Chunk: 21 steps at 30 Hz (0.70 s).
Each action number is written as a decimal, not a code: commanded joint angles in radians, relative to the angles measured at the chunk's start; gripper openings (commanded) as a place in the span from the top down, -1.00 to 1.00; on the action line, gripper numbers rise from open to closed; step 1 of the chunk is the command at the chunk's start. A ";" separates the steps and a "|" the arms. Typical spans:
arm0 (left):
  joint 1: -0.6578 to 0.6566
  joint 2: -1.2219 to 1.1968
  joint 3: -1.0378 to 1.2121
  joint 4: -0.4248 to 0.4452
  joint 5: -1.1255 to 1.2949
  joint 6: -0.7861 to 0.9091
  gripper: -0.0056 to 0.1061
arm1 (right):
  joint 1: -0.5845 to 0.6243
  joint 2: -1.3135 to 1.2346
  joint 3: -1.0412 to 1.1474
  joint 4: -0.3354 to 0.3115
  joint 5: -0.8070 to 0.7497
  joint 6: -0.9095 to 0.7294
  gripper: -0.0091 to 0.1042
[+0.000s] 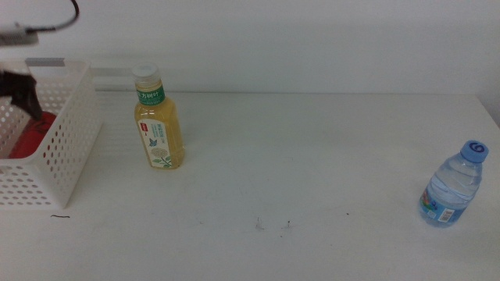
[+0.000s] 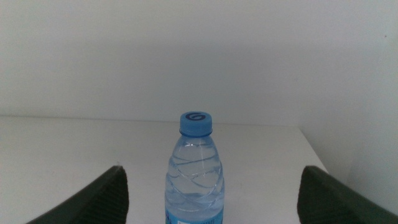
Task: Use arms to grab the bottles and put them into the dustbin to the left of the table.
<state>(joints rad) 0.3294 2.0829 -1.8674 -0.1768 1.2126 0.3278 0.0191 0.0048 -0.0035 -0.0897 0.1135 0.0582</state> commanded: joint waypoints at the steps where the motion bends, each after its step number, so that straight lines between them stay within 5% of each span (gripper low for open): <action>1: -0.004 -0.071 -0.016 -0.073 0.008 -0.019 -0.78 | 0.002 -0.005 0.004 -0.010 -0.004 -0.002 -0.80; 6: -0.081 -0.245 0.048 -0.071 0.008 -0.042 -0.78 | 0.002 -0.005 0.004 -0.010 -0.004 -0.002 -0.80; 11: -0.236 -0.492 0.308 0.027 -0.295 -0.128 -0.78 | 0.002 -0.005 0.004 -0.010 -0.004 -0.002 -0.80; 21: -0.479 -0.944 0.967 0.000 -0.955 -0.149 -0.78 | 0.002 -0.005 0.004 -0.010 -0.004 -0.002 -0.80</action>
<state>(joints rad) -0.1259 1.1821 -0.9827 -0.1662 0.3780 0.1910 0.0191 0.0048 -0.0035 -0.0897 0.1135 0.0582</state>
